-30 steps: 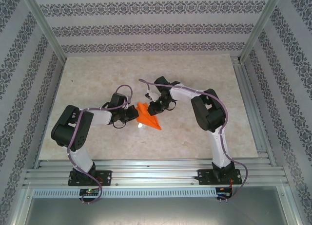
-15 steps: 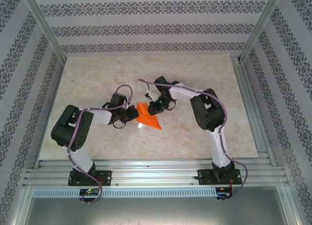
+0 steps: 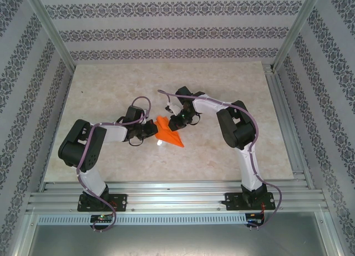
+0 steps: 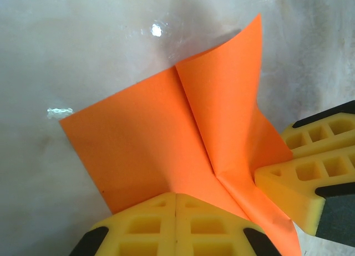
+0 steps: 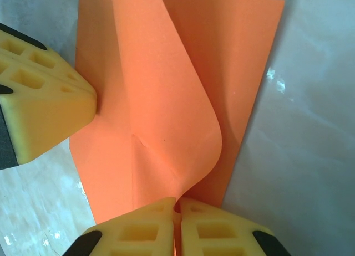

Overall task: Fold a paper plane with a square sheet of paper (fold left side to right side)
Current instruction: Fourth fold the wing at the center of the table.

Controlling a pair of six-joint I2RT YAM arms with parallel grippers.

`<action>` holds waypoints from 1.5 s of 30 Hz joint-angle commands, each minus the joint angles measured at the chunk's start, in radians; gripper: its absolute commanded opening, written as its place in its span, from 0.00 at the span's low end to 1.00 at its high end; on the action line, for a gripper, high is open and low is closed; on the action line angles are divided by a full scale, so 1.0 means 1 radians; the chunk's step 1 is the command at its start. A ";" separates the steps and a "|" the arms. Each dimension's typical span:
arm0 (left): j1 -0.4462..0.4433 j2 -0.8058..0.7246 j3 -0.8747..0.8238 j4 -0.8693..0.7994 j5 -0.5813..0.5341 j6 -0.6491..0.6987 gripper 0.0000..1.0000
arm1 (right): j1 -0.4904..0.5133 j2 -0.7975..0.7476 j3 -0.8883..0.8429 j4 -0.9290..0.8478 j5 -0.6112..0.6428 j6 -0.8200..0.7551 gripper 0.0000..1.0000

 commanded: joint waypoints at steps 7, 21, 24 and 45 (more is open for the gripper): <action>-0.008 -0.120 0.037 -0.095 0.033 0.040 0.12 | -0.014 0.031 0.002 -0.041 0.071 -0.032 0.10; -0.035 0.044 0.144 0.074 0.134 -0.077 0.00 | -0.007 0.036 0.005 -0.044 0.073 -0.030 0.10; -0.038 0.079 0.158 0.077 0.124 -0.080 0.00 | -0.005 0.038 0.006 -0.046 0.074 -0.030 0.10; -0.059 0.196 0.159 -0.062 -0.017 -0.001 0.00 | -0.020 -0.046 0.025 -0.030 0.111 0.031 0.26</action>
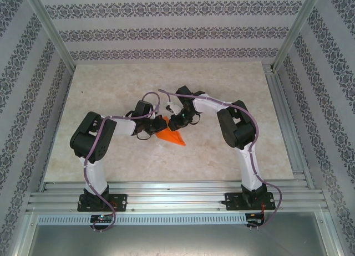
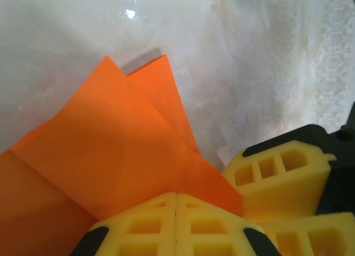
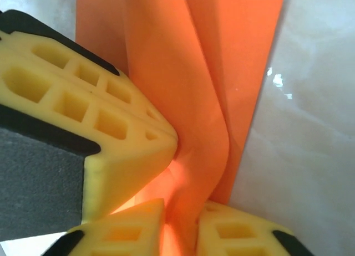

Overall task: Fold a paper plane with a square sheet of paper (fold left side to right side)
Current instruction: Fourth fold the wing at the center of the table.

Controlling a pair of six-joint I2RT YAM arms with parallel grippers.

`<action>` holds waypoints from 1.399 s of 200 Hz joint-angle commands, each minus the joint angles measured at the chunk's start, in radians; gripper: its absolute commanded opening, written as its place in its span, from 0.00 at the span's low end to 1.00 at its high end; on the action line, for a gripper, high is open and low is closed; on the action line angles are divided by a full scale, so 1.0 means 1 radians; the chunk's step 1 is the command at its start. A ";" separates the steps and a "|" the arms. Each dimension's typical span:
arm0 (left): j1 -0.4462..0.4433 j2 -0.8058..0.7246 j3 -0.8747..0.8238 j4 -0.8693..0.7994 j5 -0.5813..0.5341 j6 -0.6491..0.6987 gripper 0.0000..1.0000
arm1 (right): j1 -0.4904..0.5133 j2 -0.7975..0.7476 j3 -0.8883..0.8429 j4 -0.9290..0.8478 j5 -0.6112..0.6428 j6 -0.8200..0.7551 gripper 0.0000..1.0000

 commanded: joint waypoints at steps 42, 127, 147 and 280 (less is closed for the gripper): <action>-0.010 0.059 -0.023 -0.079 -0.109 0.031 0.00 | -0.049 -0.229 -0.068 0.002 0.148 0.057 0.32; -0.014 0.048 -0.017 -0.112 -0.127 0.043 0.00 | 0.079 -0.251 -0.302 0.258 -0.035 0.282 0.18; -0.014 0.043 -0.017 -0.115 -0.129 0.045 0.00 | 0.082 -0.251 -0.319 0.256 -0.023 0.280 0.18; -0.015 0.045 -0.008 -0.144 -0.154 0.063 0.00 | 0.080 -0.204 -0.262 0.049 0.174 0.167 0.18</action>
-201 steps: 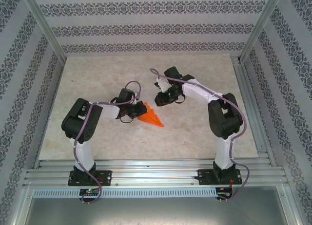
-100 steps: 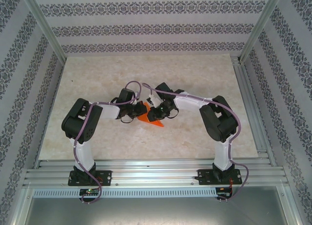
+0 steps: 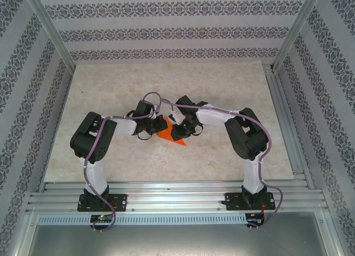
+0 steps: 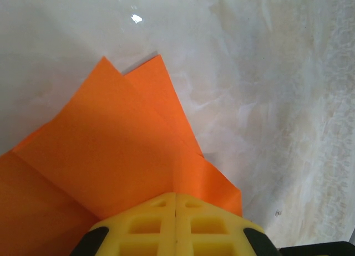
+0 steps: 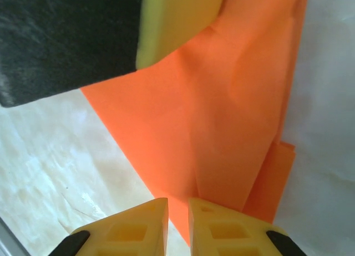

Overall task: Fold a paper plane with a square sheet of paper (fold left side to right side)
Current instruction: Fourth fold the wing at the center of the table.

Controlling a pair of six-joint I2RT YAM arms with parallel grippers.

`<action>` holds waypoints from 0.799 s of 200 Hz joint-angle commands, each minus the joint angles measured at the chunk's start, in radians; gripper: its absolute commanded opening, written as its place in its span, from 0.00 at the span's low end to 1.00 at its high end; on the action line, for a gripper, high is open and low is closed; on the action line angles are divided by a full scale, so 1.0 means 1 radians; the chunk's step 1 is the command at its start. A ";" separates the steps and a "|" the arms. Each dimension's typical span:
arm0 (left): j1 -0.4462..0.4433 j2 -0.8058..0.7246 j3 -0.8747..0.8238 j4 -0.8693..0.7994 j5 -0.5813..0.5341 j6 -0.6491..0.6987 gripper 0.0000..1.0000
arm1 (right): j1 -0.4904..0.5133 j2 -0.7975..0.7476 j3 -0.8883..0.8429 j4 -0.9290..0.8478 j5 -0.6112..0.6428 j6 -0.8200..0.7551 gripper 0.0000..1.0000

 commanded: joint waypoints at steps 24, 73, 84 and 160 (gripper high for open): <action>-0.005 0.046 -0.019 -0.123 -0.120 0.039 0.00 | -0.009 0.013 0.031 -0.050 0.069 -0.032 0.18; -0.005 0.047 -0.014 -0.124 -0.118 0.040 0.00 | -0.024 -0.043 0.005 -0.011 0.008 -0.037 0.21; -0.005 0.047 -0.013 -0.126 -0.118 0.042 0.00 | -0.022 -0.024 0.013 -0.035 0.019 -0.053 0.19; -0.004 0.045 -0.012 -0.129 -0.121 0.046 0.00 | -0.007 0.028 0.035 -0.093 0.136 -0.075 0.18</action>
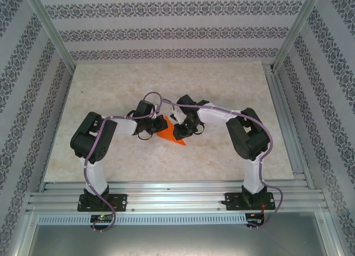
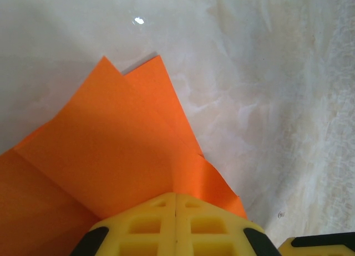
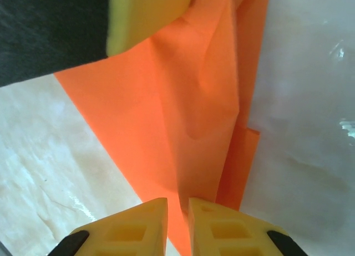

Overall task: Fold a paper plane with a square sheet of paper (fold left side to right side)
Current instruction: Fourth fold the wing at the center of the table.

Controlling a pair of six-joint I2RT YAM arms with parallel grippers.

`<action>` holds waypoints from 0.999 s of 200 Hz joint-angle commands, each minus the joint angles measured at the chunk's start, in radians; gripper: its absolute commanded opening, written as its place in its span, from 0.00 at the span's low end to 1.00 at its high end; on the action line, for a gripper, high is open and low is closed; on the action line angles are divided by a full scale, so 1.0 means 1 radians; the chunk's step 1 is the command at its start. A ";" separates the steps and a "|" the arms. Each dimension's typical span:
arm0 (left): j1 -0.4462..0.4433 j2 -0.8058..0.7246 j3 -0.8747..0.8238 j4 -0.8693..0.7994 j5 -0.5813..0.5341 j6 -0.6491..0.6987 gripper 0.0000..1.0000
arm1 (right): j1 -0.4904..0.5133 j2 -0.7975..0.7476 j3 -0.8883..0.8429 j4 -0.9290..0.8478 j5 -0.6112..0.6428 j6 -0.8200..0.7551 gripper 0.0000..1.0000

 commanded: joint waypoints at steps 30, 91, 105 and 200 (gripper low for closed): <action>0.000 0.045 -0.016 -0.124 -0.106 0.034 0.00 | 0.016 0.033 0.042 -0.067 0.142 -0.032 0.18; 0.000 0.033 -0.016 -0.117 -0.092 0.036 0.00 | 0.027 0.052 0.041 -0.092 0.157 -0.039 0.17; 0.004 0.002 -0.016 -0.119 -0.083 0.041 0.00 | 0.028 0.050 0.024 -0.088 0.158 -0.036 0.17; 0.037 -0.334 -0.062 -0.138 0.062 0.055 0.14 | 0.039 0.049 -0.032 -0.056 0.163 -0.025 0.16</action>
